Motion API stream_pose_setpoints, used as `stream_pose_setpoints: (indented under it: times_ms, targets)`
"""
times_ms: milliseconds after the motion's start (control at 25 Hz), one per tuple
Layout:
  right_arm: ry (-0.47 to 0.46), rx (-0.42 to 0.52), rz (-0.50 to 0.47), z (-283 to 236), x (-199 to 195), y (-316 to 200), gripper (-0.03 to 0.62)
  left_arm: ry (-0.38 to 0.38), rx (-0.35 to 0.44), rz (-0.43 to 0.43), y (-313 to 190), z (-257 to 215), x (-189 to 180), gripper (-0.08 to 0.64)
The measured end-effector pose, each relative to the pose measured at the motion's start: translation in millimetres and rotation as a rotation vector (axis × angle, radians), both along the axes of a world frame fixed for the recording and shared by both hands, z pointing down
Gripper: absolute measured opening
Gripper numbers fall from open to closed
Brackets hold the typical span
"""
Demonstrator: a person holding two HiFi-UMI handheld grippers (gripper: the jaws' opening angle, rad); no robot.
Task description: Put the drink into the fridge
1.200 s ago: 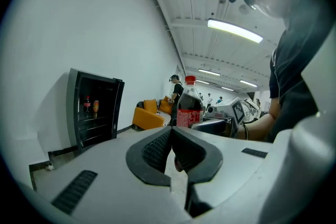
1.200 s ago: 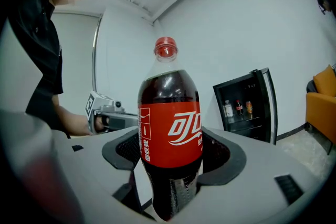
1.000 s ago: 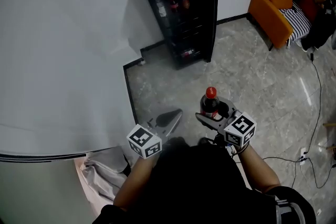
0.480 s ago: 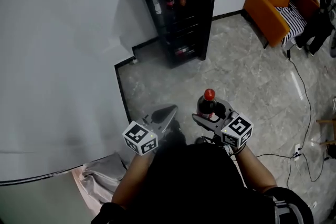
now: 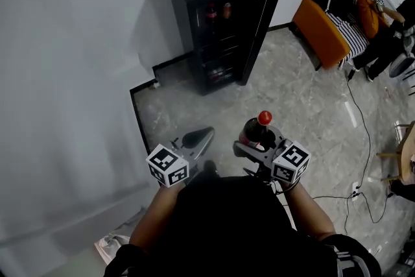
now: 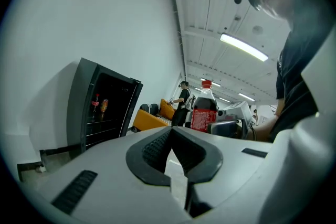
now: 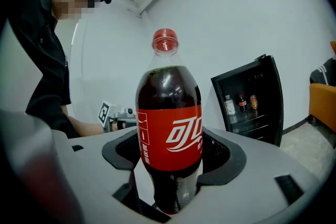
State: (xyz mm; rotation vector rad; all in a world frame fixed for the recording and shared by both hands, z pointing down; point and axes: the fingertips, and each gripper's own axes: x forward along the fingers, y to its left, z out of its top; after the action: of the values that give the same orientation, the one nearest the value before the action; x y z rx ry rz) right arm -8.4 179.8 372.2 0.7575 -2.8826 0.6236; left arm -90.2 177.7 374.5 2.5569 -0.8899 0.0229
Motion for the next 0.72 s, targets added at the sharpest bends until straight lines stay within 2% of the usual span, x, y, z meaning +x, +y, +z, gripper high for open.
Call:
stream_pose_setpoints:
  times_ms: [160, 320, 720]
  targets:
    - [0.011, 0.009, 0.039, -4.8, -17.2, -23.2, 0.328, -0.005, -0.003, 0.051, -19.7, 4.8, -16.9, 0.011]
    - [0.044, 0.012, 0.054, 0.1, -21.9, -38.8, 0.328, 0.005, -0.015, 0.059, -36.0, 11.2, -27.4, 0.011]
    - [0.029, -0.002, 0.047, 7.2, -20.5, -81.0, 0.328, 0.001, -0.035, 0.057, -77.3, 20.7, -18.4, 0.011]
